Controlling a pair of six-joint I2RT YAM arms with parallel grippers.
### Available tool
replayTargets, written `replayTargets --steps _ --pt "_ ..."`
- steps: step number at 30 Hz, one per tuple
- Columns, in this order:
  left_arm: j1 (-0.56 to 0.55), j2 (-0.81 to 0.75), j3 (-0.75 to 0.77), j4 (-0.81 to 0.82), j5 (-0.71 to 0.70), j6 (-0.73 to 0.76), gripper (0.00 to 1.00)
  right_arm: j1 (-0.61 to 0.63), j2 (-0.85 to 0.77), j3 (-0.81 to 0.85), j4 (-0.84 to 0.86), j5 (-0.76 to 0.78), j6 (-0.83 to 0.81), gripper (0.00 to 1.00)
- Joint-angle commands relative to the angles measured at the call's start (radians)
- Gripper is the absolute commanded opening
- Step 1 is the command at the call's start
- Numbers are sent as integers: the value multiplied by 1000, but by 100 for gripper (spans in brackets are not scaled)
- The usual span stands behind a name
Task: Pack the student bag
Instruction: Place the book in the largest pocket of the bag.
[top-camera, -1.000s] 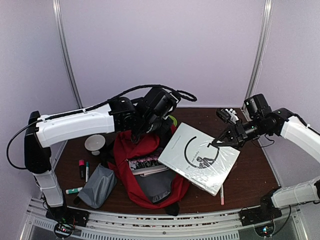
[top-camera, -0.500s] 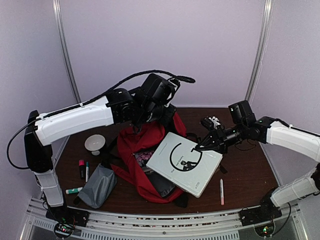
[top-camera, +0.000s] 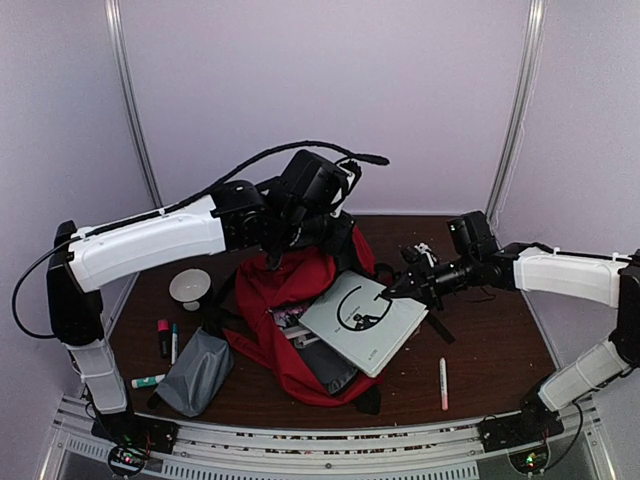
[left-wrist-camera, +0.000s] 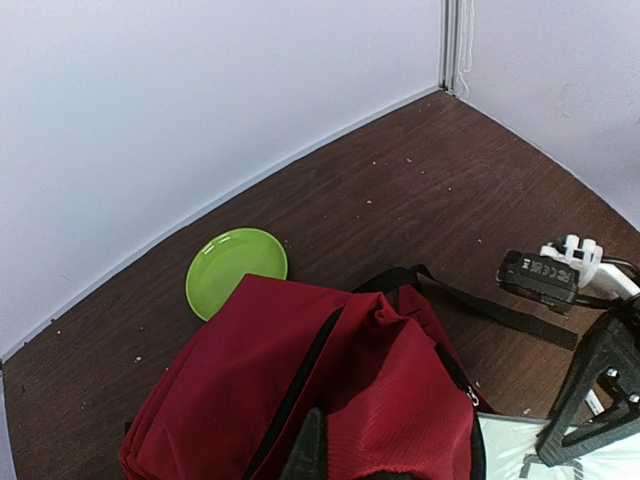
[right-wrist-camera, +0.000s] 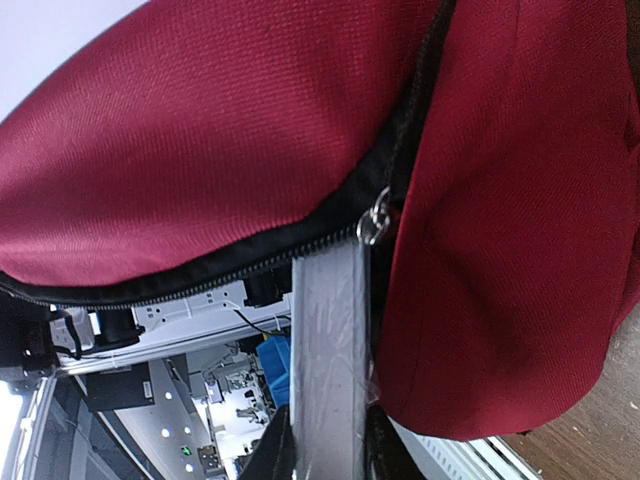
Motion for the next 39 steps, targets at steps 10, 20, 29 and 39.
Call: replayTargets --steps 10,20,29,39 --pt "-5 -69 -12 133 45 -39 0 54 101 -100 822 83 581 0" --pt "-29 -76 -6 142 34 -26 0 68 216 -45 701 197 432 0" --pt "-33 -107 -78 158 10 -27 0 86 178 -4 443 209 245 54" --pt "-32 -149 -144 197 -14 -16 0 73 133 88 79 336 -109 62"
